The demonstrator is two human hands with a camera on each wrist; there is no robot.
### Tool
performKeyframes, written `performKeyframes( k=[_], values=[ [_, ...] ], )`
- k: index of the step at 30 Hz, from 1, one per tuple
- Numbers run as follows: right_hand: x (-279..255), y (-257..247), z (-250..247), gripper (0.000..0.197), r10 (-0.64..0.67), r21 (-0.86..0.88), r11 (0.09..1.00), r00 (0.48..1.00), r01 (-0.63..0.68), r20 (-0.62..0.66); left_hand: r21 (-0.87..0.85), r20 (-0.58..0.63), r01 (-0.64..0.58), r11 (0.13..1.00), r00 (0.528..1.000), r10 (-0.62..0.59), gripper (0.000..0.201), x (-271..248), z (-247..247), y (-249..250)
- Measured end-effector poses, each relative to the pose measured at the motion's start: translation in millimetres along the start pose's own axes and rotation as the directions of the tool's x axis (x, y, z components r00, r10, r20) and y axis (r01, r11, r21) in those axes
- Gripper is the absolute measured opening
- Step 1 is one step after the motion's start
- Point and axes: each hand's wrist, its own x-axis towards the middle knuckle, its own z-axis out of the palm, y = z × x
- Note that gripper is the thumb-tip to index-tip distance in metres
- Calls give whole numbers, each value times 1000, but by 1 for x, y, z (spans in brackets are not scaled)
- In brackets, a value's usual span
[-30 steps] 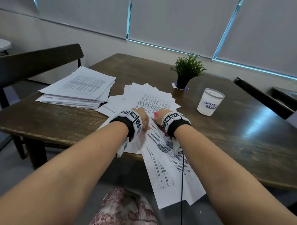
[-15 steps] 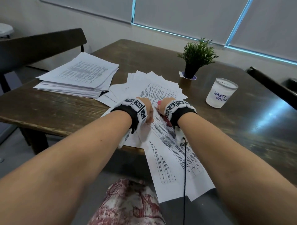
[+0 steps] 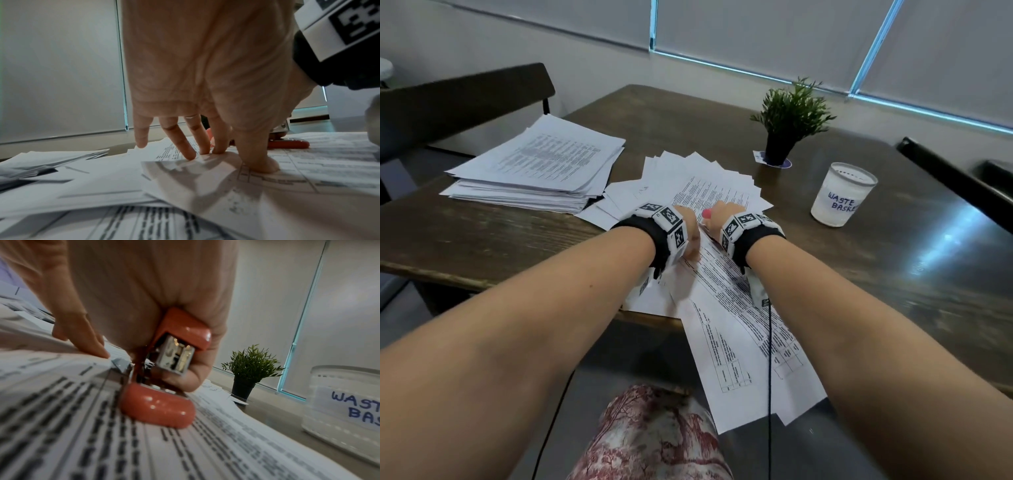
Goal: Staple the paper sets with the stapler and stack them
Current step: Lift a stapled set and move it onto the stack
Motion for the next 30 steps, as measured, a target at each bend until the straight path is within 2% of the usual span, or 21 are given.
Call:
performKeyframes(
  k=[7,13,17,19,21,24,28,30],
  values=[
    [-4,6,-7,39,-5,-3,1000,998,5,56,-28,-7,14,1000,1000,-14,32,-8,-10,4],
    [5,8,-6,39,-15,33,999,999,13,51,-65,-32,-16,998,999,14,36,3,-6,-6],
    [5,23,1,49,-40,62,997,999,38,26,-127,-44,-58,990,998,53,43,2,-3,-13],
    [3,29,4,53,-25,113,993,1000,25,-1,-183,-68,-67,981,996,55,38,2,-6,-15],
    [2,34,6,51,-16,200,980,999,21,-29,-246,-110,-48,968,994,22,33,3,-10,-13],
    [-5,40,3,44,-42,249,967,996,61,-82,-322,-182,-16,946,982,-45,49,4,-17,-3],
    [-17,38,-3,43,-57,300,949,987,101,-151,-387,-266,-8,922,958,-103,44,-1,-15,7],
    [-23,37,-4,44,-54,317,943,986,101,-156,-444,-262,-3,896,957,-127,36,-4,-16,7]
  ],
)
